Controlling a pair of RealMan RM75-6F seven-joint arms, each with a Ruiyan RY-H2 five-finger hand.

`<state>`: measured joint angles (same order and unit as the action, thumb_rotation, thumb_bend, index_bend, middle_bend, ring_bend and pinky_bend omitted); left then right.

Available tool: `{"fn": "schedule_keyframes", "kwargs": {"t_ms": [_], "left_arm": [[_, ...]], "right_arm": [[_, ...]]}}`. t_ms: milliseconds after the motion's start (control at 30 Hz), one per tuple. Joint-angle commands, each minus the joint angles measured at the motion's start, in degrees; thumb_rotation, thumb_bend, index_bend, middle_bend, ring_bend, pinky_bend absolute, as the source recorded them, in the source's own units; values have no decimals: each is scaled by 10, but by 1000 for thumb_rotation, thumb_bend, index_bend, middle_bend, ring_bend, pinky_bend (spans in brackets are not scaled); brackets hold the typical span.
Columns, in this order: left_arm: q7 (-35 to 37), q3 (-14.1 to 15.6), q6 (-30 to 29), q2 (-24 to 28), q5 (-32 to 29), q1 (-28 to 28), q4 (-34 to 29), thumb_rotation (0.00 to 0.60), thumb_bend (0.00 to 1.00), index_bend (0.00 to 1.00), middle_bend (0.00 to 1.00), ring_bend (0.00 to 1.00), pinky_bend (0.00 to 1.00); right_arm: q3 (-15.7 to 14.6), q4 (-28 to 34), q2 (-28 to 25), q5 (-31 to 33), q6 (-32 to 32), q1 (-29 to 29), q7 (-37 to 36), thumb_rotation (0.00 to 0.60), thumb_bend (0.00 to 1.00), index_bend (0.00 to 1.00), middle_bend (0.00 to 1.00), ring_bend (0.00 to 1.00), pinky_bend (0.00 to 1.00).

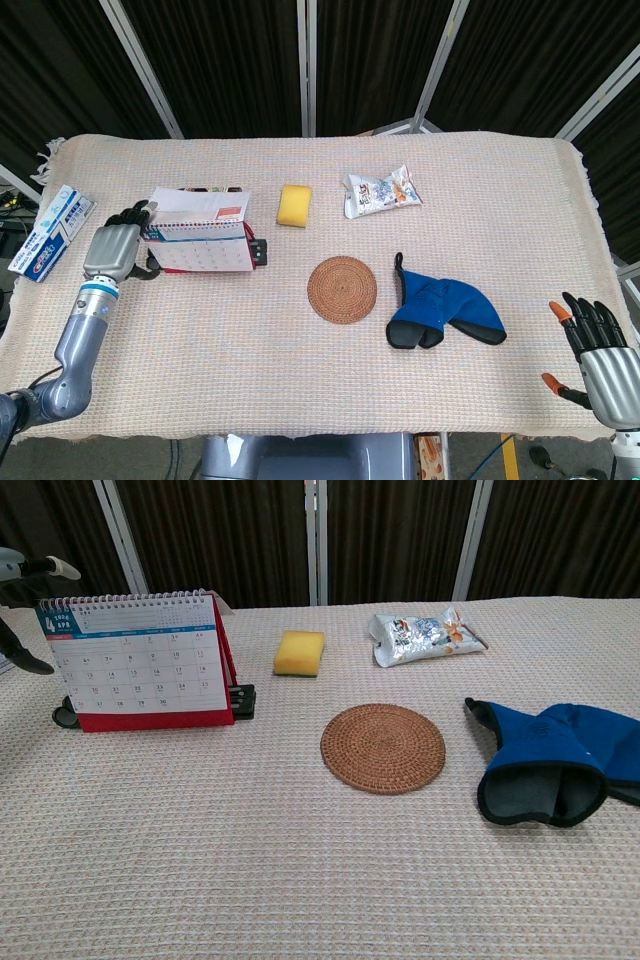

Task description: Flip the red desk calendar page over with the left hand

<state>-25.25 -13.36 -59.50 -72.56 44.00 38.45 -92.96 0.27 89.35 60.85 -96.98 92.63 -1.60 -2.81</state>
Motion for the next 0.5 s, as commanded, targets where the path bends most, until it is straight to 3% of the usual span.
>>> {"fn": "schedule_keyframes", "kwargs": {"t_ms": [33,233,500], "left_arm": [[25,-4,-16,0,21,-9,0,600,71,0,0,55,122],[67,8,-80,8,96,-46,-31,600,80,0,0,0,22],[67,103,-263,10,271,-165,-88,600,83,0,0,0,0]], "right_arm": [[0,1,0,0,0,0,0,600,37,0,0,0,0],[0,0,-2,-2,4,1,-1,600,37,0,0,0,0],[2,3,-3,-5,14,4,4,600,37,0,0,0,0]]}}
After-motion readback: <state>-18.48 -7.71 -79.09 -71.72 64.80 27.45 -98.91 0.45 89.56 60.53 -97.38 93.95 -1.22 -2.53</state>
